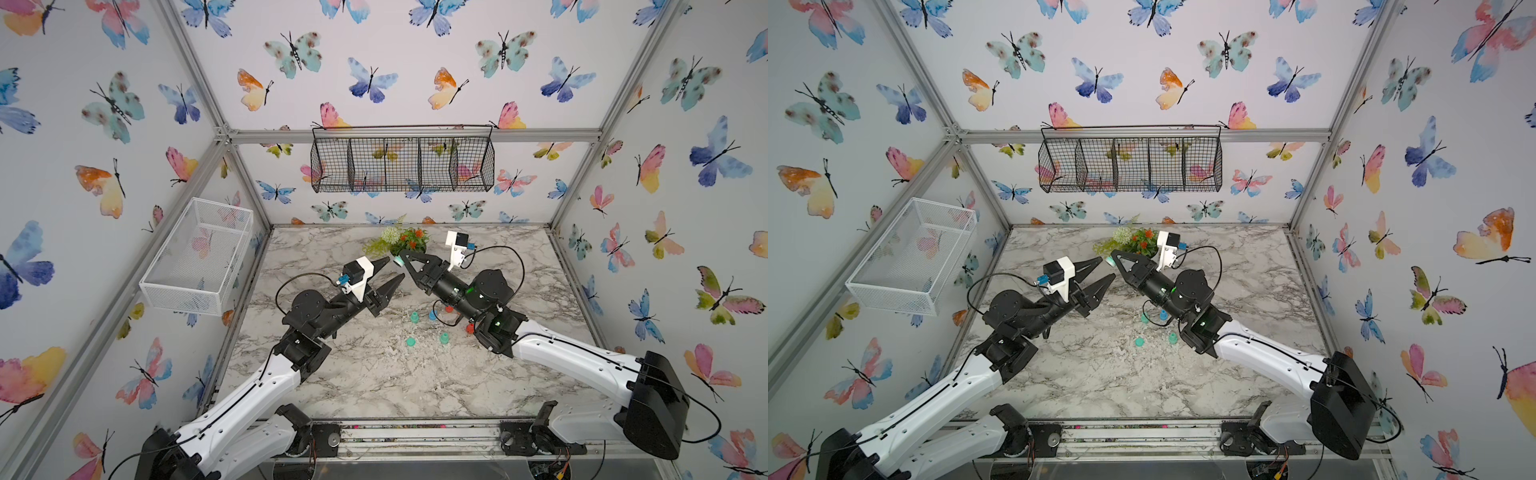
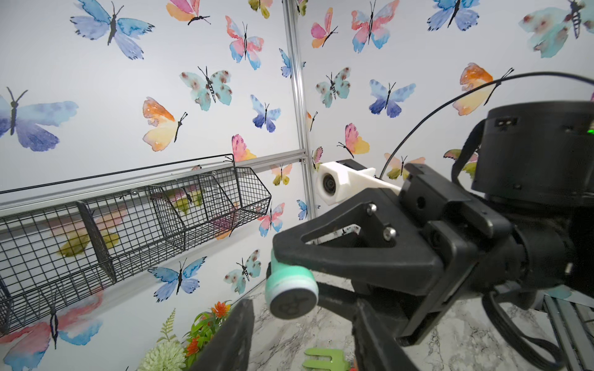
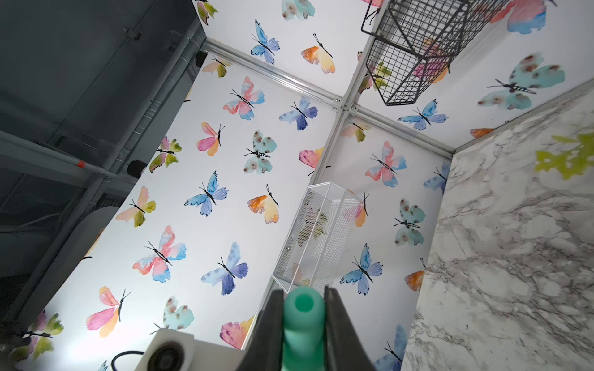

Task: Close the stamp cap
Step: Pick up the stamp from the center of the board.

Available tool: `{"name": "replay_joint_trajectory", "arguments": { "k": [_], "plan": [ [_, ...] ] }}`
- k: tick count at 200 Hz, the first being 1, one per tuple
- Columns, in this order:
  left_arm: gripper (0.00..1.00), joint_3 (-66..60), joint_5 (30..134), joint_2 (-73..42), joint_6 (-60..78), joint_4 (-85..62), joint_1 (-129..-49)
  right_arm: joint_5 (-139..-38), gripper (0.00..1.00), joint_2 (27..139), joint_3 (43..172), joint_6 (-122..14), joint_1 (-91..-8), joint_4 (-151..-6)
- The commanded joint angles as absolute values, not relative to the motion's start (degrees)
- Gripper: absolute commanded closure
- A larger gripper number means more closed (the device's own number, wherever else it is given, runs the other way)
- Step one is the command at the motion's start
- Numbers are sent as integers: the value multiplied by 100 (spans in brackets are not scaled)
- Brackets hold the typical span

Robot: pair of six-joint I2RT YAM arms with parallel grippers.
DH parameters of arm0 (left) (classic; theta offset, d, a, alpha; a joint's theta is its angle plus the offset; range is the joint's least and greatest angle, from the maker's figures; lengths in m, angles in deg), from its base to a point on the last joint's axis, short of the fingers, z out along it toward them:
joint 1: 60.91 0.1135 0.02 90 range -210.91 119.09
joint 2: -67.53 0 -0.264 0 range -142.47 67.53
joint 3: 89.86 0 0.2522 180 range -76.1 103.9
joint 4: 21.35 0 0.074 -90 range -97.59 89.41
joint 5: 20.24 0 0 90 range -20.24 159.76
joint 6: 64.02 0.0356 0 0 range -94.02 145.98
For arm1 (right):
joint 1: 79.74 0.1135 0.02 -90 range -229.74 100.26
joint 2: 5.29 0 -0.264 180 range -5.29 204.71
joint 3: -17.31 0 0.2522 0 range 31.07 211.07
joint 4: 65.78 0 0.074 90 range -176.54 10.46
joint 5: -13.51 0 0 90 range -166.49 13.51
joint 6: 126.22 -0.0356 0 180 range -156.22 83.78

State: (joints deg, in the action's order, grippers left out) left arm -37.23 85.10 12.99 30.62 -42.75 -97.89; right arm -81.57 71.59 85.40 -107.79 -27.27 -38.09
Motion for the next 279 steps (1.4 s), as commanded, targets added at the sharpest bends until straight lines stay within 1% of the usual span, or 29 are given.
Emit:
{"name": "replay_joint_trajectory", "arguments": {
  "k": [1,36,60,95,117,156,193,229,279],
  "plan": [
    [49,-3583,7913,1197,3262,-4555,-9877,-8372,95,7195,8611,-10930,-2683,-3395],
    [53,-3598,7609,1127,3330,-4672,-9932,-8446,95,7267,8614,-10984,-2678,-3382],
    [52,-3701,7598,1201,3383,-4868,-9932,-8410,95,7284,8574,-11043,-2674,-3417],
    [49,-3802,7921,1304,3481,-5030,-9932,-8388,95,7353,8609,-11100,-2673,-3586],
    [50,-3797,8095,1313,3479,-5043,-9932,-8455,95,7437,8616,-11195,-2674,-3496],
    [54,-3769,8034,1273,3478,-4984,-9932,-8497,95,7419,8627,-11214,-2674,-3461],
    [51,-3731,8086,1201,3471,-4836,-9932,-8474,94,7363,8612,-11163,-2674,-3399],
    [52,-3656,8102,1137,3434,-4728,-9932,-8562,94,7397,8628,-11163,-2674,-3206],
    [59,-3602,8137,1119,3450,-4690,-9932,-8663,94,7468,8679,-11188,-2674,-3289]
  ]
}}
